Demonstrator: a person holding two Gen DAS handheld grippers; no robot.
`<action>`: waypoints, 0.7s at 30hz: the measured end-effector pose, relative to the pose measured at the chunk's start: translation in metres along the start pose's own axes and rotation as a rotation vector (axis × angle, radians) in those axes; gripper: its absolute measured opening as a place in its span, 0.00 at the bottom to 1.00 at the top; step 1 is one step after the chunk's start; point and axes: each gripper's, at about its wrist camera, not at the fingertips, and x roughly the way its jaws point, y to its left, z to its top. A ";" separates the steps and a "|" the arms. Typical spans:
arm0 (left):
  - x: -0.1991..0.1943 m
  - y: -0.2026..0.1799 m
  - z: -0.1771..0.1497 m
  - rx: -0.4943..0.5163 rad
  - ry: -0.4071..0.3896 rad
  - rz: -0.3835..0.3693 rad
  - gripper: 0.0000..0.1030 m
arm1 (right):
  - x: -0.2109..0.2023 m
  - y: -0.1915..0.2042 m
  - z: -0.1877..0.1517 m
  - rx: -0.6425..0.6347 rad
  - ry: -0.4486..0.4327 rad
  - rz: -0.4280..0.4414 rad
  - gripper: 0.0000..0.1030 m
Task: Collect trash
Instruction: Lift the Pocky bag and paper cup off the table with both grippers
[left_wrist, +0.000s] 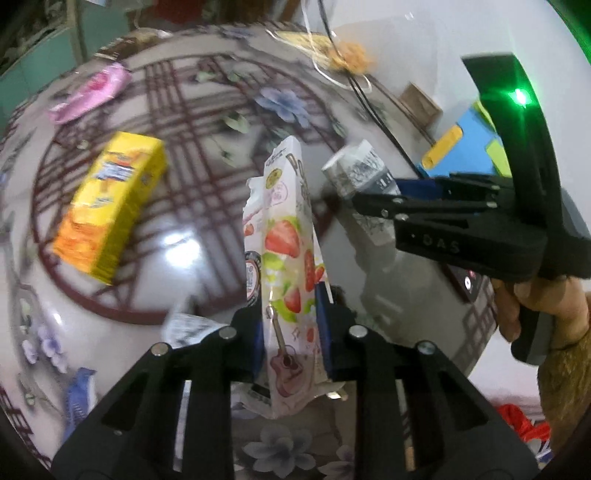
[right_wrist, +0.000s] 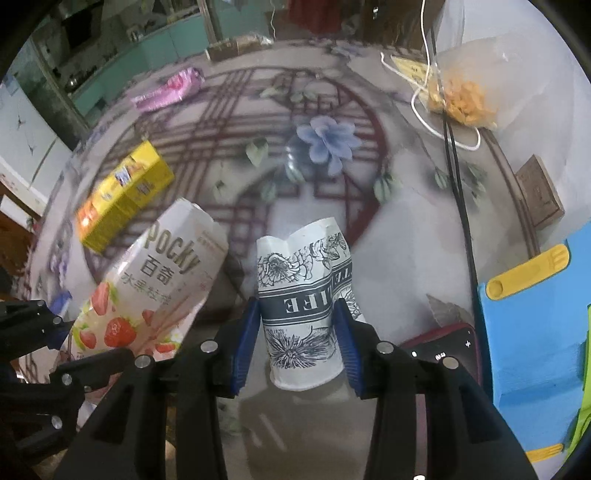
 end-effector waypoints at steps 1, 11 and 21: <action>-0.005 0.002 0.001 -0.005 -0.013 0.010 0.22 | -0.004 0.003 0.003 0.003 -0.016 0.008 0.39; -0.063 0.030 0.014 -0.050 -0.179 0.147 0.22 | -0.038 0.034 0.031 0.033 -0.149 0.058 0.39; -0.105 0.059 0.012 -0.122 -0.282 0.234 0.22 | -0.067 0.079 0.050 -0.009 -0.232 0.103 0.39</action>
